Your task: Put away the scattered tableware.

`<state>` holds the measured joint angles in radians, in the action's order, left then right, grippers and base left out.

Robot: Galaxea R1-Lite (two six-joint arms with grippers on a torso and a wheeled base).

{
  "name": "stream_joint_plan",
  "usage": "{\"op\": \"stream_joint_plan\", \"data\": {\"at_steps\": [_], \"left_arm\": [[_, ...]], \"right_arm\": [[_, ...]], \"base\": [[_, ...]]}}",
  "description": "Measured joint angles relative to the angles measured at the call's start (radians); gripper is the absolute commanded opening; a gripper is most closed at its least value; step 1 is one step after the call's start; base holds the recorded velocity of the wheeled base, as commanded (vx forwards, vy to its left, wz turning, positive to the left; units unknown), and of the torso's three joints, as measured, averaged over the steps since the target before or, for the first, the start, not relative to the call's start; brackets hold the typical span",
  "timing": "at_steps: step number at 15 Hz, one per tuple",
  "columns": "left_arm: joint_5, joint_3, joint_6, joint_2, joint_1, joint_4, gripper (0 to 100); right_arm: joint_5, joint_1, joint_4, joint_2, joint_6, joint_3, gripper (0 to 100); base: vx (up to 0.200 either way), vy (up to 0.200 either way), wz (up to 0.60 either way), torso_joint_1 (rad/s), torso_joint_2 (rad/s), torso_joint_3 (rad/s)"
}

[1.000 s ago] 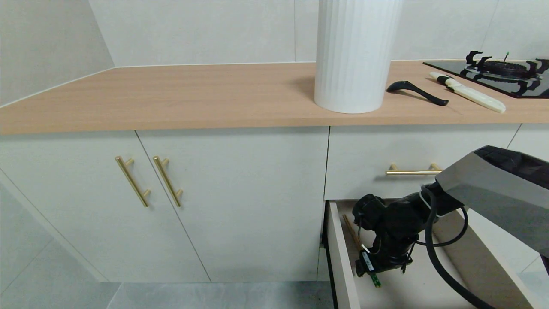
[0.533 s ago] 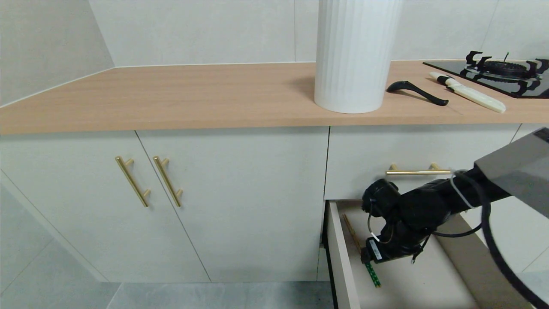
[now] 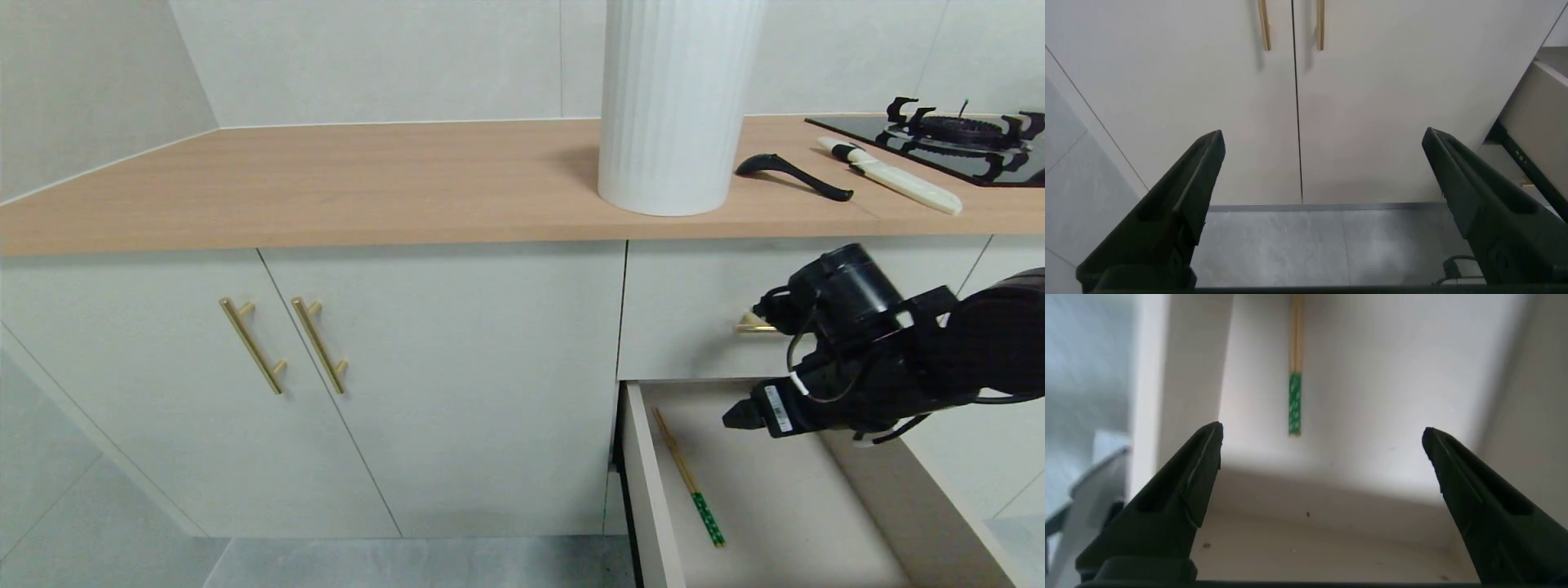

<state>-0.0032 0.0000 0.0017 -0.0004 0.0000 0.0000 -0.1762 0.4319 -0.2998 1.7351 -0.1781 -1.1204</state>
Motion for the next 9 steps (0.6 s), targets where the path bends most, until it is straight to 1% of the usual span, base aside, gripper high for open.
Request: {"op": "stream_joint_plan", "data": {"at_steps": [3, 6, 9], "left_arm": [[0.0, 0.0, 0.0, 0.0, 0.0, 0.0, 100], [0.0, 0.0, 0.0, 0.0, 0.0, 0.001, 100], [0.0, -0.002, 0.0, 0.0, -0.001, -0.002, 100]], "right_arm": [[0.0, -0.064, 0.005, -0.111, 0.053, 0.006, 100], [0.001, -0.097, 0.006, -0.162, 0.07, 0.007, 100], [0.002, -0.123, 0.012, -0.189, 0.073, 0.004, 100]], "base": [[0.0, 0.0, 0.0, 0.0, 0.0, 0.0], [0.0, 0.0, 0.0, 0.009, -0.04, -0.03], [0.0, 0.0, 0.0, 0.051, -0.24, -0.242]]}}
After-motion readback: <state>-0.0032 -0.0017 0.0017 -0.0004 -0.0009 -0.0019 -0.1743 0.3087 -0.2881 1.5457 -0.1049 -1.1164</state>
